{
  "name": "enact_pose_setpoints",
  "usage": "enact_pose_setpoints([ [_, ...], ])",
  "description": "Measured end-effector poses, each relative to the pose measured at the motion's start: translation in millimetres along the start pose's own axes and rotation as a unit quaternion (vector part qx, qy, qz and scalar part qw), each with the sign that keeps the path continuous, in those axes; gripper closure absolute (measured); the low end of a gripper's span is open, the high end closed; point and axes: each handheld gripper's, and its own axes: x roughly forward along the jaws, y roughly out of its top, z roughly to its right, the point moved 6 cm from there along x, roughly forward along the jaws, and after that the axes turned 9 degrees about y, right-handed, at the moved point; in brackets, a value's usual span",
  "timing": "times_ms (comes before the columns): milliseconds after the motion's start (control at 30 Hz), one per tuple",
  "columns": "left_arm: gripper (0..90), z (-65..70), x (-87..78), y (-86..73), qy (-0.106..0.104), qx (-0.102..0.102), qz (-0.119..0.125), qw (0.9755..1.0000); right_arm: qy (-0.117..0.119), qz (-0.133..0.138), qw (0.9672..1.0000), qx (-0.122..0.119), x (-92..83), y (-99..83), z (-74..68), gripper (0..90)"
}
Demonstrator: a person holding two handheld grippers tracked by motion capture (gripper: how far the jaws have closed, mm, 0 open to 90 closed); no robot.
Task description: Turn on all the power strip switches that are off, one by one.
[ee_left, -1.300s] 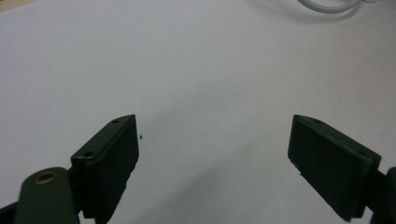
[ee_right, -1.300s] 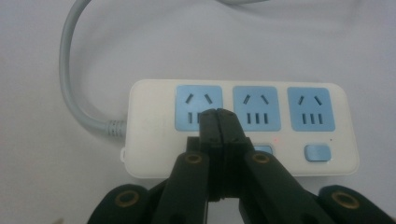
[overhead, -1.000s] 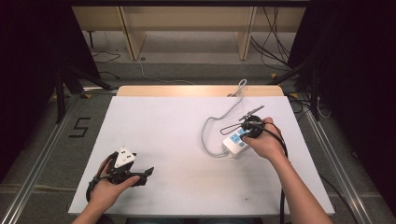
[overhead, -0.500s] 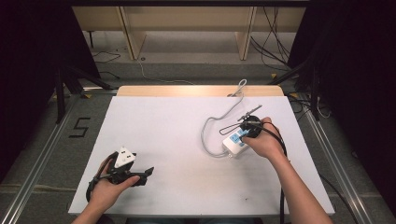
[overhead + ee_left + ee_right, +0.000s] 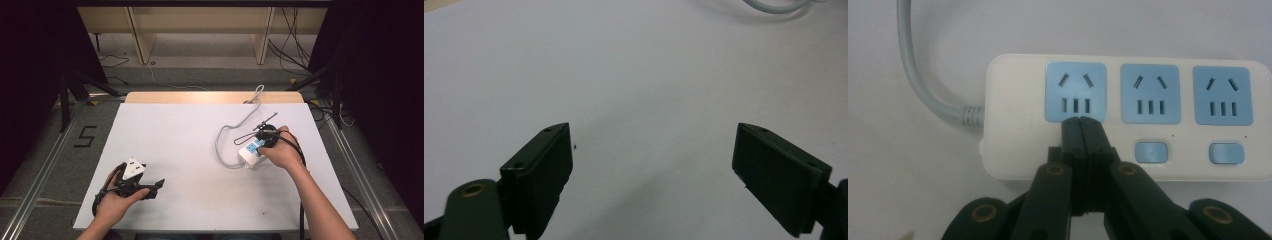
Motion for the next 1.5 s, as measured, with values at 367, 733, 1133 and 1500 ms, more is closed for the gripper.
enact_pose_setpoints([
  [367, 16.2, 0.0, -0.1, 0.0, 0.000, -0.001, 0.000, 1.0000, -0.001, -0.011, 0.9999, 0.004, 0.3, 1.8, 0.2, 90.0],
  [733, 16.2, -0.6, -0.4, -0.1, 0.000, 0.002, -0.001, 1.0000, 0.001, -0.022, 0.9998, 0.004, 2.3, 2.1, 1.5, 90.0],
  [1133, 16.2, -0.1, -0.5, 0.0, 0.000, 0.001, -0.001, 1.0000, -0.001, -0.028, 0.9996, 0.006, 3.7, 2.2, 1.2, 90.0],
  [1500, 16.2, 1.0, -0.7, 0.1, 0.000, 0.003, 0.000, 1.0000, -0.009, -0.035, 0.9993, 0.004, 5.5, 1.8, -0.2, 90.0],
])
